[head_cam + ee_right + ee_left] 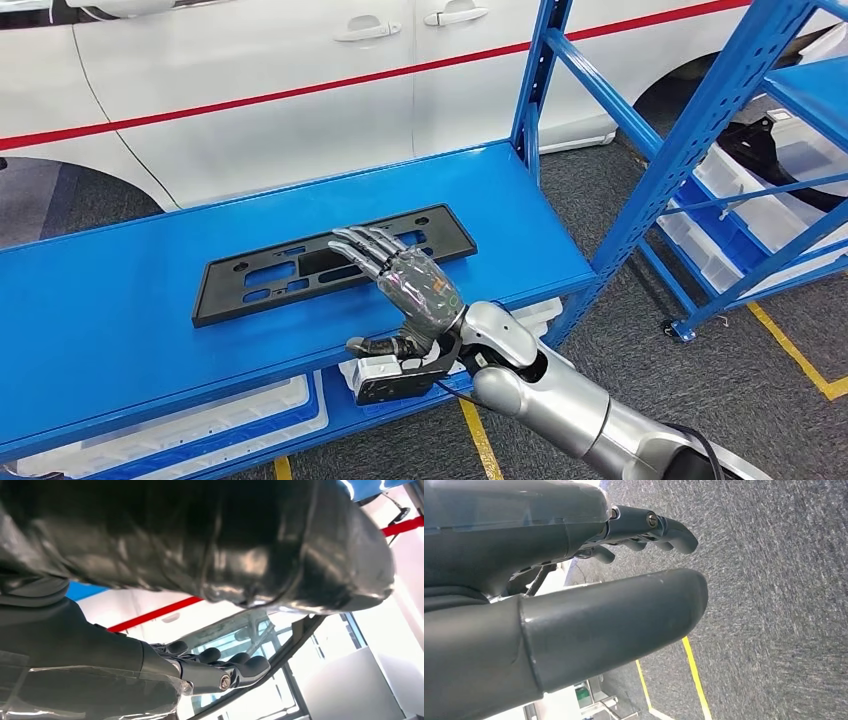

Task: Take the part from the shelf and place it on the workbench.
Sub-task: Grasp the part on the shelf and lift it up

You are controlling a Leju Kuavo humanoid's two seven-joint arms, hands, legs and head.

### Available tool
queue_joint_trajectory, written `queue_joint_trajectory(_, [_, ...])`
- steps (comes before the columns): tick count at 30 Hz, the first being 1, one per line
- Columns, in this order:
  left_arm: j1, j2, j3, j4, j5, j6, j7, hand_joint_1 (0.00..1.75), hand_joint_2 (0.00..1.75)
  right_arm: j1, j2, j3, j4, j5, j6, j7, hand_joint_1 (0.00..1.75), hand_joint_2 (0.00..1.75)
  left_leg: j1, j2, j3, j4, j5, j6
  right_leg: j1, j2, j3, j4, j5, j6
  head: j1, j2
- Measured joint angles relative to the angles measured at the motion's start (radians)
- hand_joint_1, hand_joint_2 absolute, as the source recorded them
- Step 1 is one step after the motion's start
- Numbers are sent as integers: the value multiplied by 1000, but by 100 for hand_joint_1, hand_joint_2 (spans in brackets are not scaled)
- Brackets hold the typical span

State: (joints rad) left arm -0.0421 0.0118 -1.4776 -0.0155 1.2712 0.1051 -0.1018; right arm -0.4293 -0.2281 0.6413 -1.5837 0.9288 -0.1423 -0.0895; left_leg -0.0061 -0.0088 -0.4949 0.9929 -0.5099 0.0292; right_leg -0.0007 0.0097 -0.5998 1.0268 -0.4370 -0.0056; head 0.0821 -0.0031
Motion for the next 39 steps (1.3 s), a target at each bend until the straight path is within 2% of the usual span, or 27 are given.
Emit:
queue_joint_trajectory(32, [7, 19, 16, 3, 4, -13, -17, 0, 0, -41, 17, 22, 2, -18, -7, 0, 0, 0, -1, 0, 0, 1, 0, 0, -1, 0, 0, 0, 0, 0, 0, 0])
queue_joint_trajectory(39, [13, 18, 16, 3, -6, -13, -5, 0, 0, -27, 12, 20, -9, -21, -39, -4, 0, 0, -1, 0, 2, 1, 0, 0, -1, 0, 0, -1, 0, 0, 0, 0])
